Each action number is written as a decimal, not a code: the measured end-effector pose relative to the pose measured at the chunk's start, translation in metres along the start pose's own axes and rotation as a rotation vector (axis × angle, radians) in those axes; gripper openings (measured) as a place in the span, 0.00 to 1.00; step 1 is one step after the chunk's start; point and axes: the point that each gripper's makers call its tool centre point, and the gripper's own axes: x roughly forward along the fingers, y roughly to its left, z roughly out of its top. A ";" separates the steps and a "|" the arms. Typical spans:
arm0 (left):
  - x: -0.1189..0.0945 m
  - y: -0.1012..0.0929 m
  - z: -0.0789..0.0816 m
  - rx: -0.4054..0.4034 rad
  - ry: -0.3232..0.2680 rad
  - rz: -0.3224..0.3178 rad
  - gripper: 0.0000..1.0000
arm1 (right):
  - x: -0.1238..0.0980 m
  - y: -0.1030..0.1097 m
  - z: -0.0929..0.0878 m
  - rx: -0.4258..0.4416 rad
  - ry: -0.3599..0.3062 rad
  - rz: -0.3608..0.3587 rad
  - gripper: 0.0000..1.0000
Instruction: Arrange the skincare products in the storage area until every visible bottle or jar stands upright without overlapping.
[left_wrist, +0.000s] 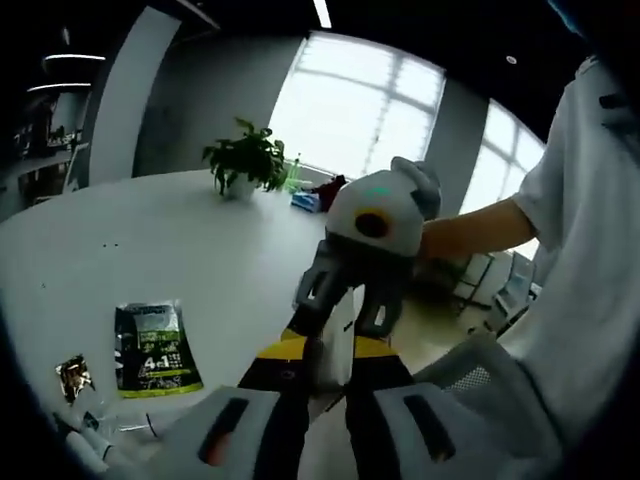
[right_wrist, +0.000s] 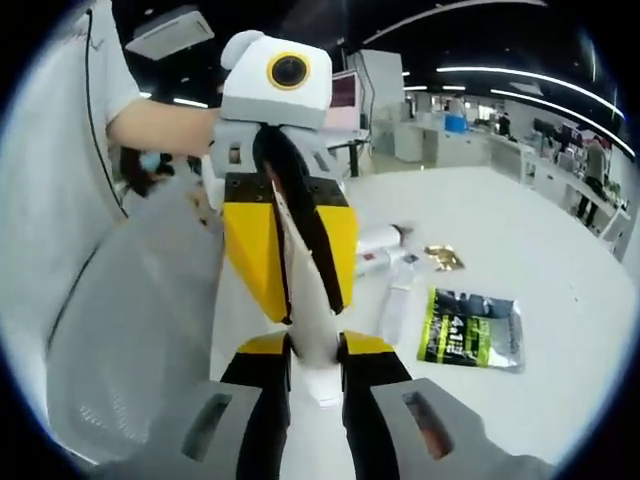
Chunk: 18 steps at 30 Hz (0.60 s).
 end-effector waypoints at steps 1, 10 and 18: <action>0.000 0.003 0.000 0.000 0.004 0.002 0.08 | 0.001 -0.002 0.000 0.000 0.001 -0.001 0.18; 0.001 0.026 0.000 0.003 0.007 0.008 0.08 | 0.005 -0.018 -0.001 0.018 -0.007 -0.010 0.18; 0.006 0.020 0.002 0.010 0.005 -0.002 0.08 | 0.003 -0.018 -0.001 0.010 -0.031 -0.011 0.19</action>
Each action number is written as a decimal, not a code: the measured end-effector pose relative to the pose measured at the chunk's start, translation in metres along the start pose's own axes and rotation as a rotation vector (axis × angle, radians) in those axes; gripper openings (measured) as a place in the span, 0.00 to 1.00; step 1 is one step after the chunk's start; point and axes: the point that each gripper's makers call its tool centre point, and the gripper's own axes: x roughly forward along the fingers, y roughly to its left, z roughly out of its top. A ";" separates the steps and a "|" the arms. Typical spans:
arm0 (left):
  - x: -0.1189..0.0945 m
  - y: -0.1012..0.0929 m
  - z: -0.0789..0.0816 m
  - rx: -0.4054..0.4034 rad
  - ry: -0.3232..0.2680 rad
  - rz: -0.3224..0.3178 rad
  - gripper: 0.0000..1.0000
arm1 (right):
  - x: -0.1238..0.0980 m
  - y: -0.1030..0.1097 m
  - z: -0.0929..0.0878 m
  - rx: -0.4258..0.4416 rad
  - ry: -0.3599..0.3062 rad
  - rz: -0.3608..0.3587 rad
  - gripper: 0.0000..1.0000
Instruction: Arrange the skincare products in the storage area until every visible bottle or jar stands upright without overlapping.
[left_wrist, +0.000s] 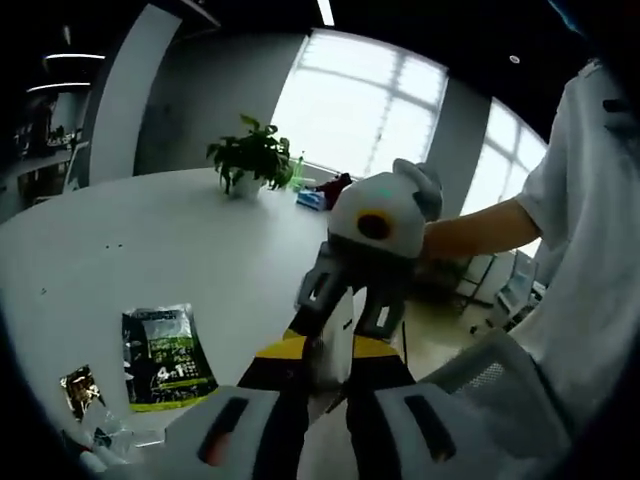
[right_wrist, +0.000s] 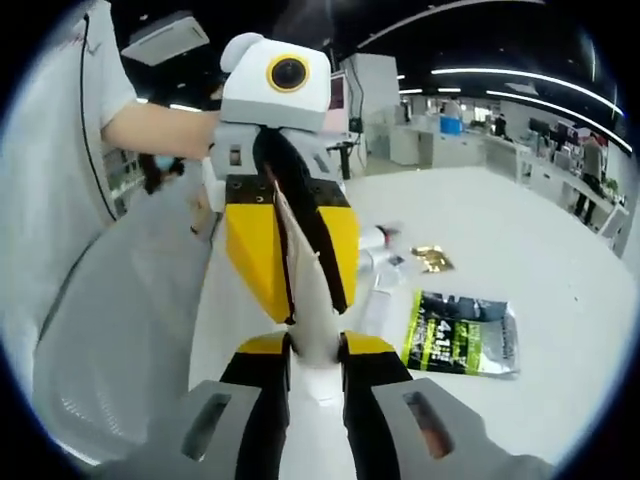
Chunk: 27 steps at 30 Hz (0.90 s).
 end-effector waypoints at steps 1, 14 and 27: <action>0.000 0.000 0.000 0.000 -0.001 -0.002 0.08 | 0.000 0.000 0.000 -0.003 -0.002 0.000 0.19; 0.000 -0.001 0.000 -0.020 -0.003 -0.002 0.12 | 0.001 0.001 -0.001 0.009 -0.005 -0.020 0.20; -0.001 0.003 -0.004 -0.027 0.006 0.020 0.11 | 0.002 -0.001 -0.007 -0.004 0.034 -0.020 0.20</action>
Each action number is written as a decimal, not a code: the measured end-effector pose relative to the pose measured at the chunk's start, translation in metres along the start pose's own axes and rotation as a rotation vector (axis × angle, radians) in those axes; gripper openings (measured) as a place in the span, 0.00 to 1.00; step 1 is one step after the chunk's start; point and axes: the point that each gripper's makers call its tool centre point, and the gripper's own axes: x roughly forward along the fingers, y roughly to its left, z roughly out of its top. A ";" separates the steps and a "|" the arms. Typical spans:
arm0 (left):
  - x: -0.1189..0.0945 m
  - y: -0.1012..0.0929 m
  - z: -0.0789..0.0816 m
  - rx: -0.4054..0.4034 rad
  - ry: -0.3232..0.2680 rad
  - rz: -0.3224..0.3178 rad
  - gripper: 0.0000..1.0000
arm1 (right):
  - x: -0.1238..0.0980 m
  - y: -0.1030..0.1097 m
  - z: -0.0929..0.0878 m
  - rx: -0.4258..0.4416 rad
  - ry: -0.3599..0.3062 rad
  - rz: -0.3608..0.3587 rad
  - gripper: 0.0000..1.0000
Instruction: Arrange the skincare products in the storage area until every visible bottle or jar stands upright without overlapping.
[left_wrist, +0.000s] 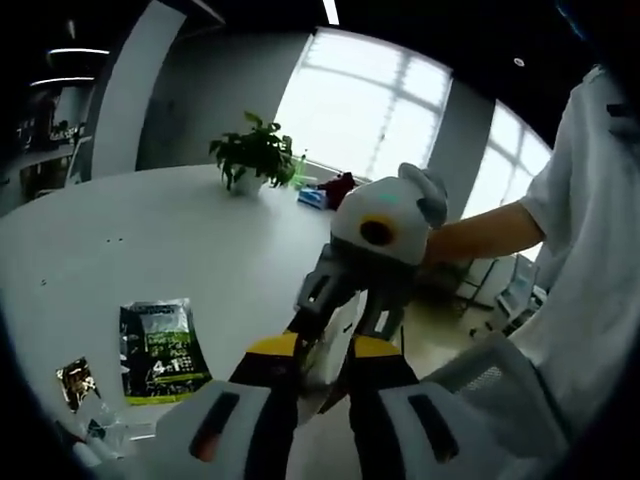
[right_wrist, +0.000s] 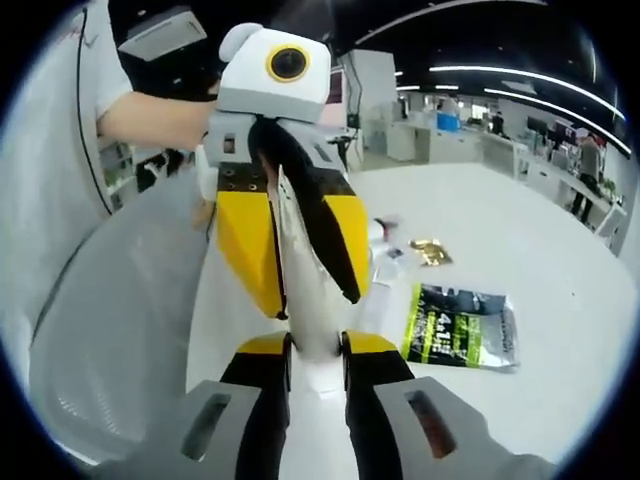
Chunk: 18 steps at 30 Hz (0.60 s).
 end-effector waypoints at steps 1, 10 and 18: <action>0.000 0.002 0.000 -0.001 0.000 0.003 0.11 | 0.000 0.000 0.000 -0.004 0.003 0.000 0.20; -0.001 0.005 -0.001 -0.009 0.002 0.018 0.10 | -0.002 -0.003 -0.001 -0.029 0.023 0.009 0.20; -0.002 0.007 -0.002 -0.005 0.005 0.039 0.27 | -0.006 -0.002 0.001 -0.014 0.024 -0.010 0.27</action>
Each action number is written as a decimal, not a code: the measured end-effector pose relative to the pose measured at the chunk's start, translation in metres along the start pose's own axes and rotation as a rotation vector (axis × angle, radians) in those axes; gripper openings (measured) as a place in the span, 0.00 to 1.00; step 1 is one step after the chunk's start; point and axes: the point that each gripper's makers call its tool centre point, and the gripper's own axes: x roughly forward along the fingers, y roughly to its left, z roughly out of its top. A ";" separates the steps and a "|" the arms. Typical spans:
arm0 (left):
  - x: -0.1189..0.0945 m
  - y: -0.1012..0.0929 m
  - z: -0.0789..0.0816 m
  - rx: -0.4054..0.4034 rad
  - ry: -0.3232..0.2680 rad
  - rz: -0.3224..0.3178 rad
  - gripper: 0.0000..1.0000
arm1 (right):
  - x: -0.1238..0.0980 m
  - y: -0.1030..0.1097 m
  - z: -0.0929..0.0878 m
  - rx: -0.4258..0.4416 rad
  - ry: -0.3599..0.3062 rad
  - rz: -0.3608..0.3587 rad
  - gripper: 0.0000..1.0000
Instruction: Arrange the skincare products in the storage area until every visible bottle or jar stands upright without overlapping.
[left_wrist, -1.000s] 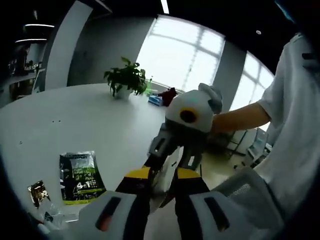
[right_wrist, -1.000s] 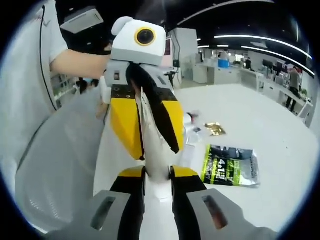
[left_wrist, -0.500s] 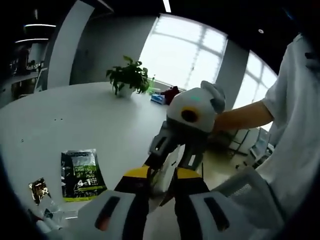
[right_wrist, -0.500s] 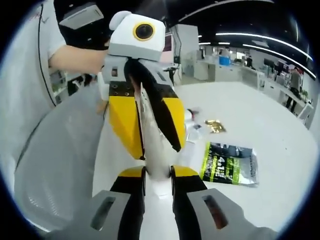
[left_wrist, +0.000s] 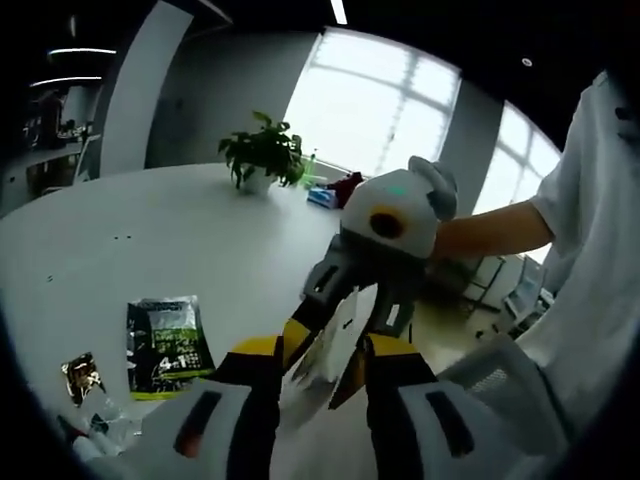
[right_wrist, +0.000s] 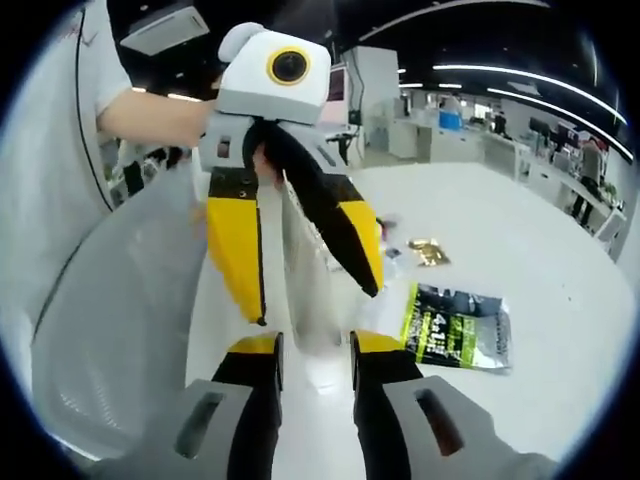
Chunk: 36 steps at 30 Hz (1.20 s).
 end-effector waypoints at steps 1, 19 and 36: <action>-0.001 -0.001 0.001 0.001 -0.002 0.004 0.27 | -0.001 0.001 0.000 0.001 0.003 -0.002 0.27; -0.050 -0.003 -0.018 -0.053 -0.017 0.166 0.53 | -0.024 0.012 -0.024 0.099 0.078 -0.193 0.62; -0.099 -0.013 -0.064 -0.140 0.011 0.336 0.90 | -0.035 0.044 -0.027 0.211 0.036 -0.304 0.77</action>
